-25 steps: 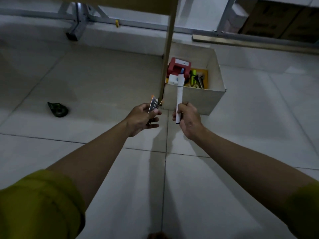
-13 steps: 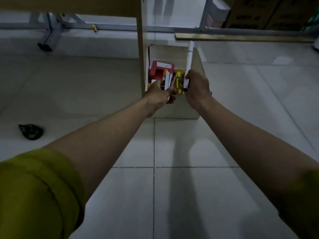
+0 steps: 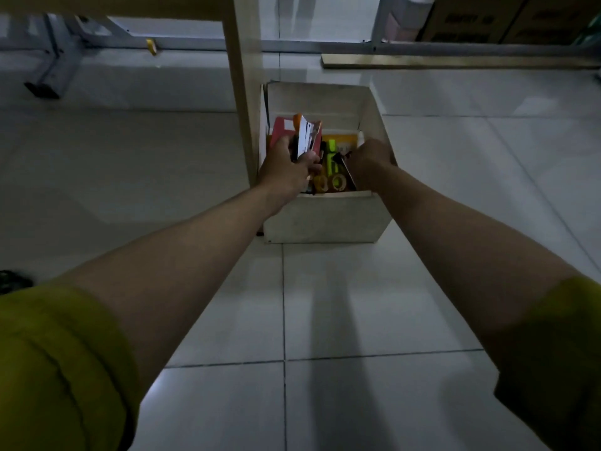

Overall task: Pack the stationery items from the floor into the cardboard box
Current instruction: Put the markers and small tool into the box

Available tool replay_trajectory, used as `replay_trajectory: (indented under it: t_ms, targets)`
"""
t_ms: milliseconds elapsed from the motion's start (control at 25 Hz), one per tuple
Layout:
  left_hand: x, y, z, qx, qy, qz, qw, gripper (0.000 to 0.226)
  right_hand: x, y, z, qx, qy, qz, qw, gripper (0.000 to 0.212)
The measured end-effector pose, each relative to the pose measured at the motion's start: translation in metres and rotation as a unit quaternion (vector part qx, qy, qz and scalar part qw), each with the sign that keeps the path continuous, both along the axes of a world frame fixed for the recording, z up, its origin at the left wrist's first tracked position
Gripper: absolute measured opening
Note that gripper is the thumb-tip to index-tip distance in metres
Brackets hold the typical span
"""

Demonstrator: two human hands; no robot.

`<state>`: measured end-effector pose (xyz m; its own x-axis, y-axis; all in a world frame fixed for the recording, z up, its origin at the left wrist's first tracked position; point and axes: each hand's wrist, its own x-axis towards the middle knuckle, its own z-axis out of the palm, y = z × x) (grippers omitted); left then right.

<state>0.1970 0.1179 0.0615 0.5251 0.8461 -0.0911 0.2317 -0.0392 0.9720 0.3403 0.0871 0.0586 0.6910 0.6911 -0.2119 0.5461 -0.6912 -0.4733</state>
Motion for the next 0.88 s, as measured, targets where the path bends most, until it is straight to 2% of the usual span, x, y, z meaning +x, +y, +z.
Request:
replay_trajectory:
  t_ms: [40,120,320,440,480,560,640,680,720,800,880]
  targets:
    - [0.001,0.004,-0.002,-0.005,0.009,-0.001,1.000,0.041,0.002,0.001,-0.003,-0.023,-0.062,0.018,0.998,0.037]
    - [0.002,0.009,-0.004,-0.034,0.015,-0.003,0.999,0.040,0.005,0.006,-0.010,-0.064,-0.121,0.048,0.990,0.039]
    - [0.003,0.019,-0.007,-0.097,0.012,-0.021,0.995,0.037,0.007,0.010,-0.018,-0.142,-0.153,0.112,0.971,0.054]
    - [0.002,0.020,-0.008,-0.116,-0.008,-0.025,0.993,0.035,0.008,0.007,-0.020,-0.153,-0.151,0.133,0.968,0.051]
    - [0.001,0.020,-0.007,-0.127,-0.018,-0.023,0.991,0.034,0.008,0.007,-0.020,-0.137,-0.127,0.119,0.975,0.047]
    - [0.001,0.019,-0.007,-0.136,-0.035,-0.024,0.990,0.033,0.007,0.007,-0.019,-0.038,-0.078,0.052,0.995,0.037]
    - [0.002,0.019,-0.010,-0.114,-0.030,-0.007,0.993,0.035,0.002,0.006,-0.010,0.077,-0.019,-0.014,0.997,0.029]
    - [0.002,0.020,-0.010,-0.106,-0.027,0.013,0.994,0.036,0.000,0.007,-0.006,0.133,0.041,-0.030,0.990,0.027]
    - [0.003,0.021,-0.011,-0.106,-0.027,0.030,0.994,0.036,-0.004,0.006,-0.001,0.184,0.144,-0.039,0.971,0.026]
    - [0.004,0.020,-0.007,-0.114,-0.030,0.057,0.991,0.036,-0.012,0.001,0.009,0.227,0.357,-0.026,0.906,0.022]
    - [0.007,0.018,-0.004,-0.119,-0.046,0.080,0.989,0.037,-0.017,-0.006,0.013,0.183,0.457,0.033,0.870,0.024]
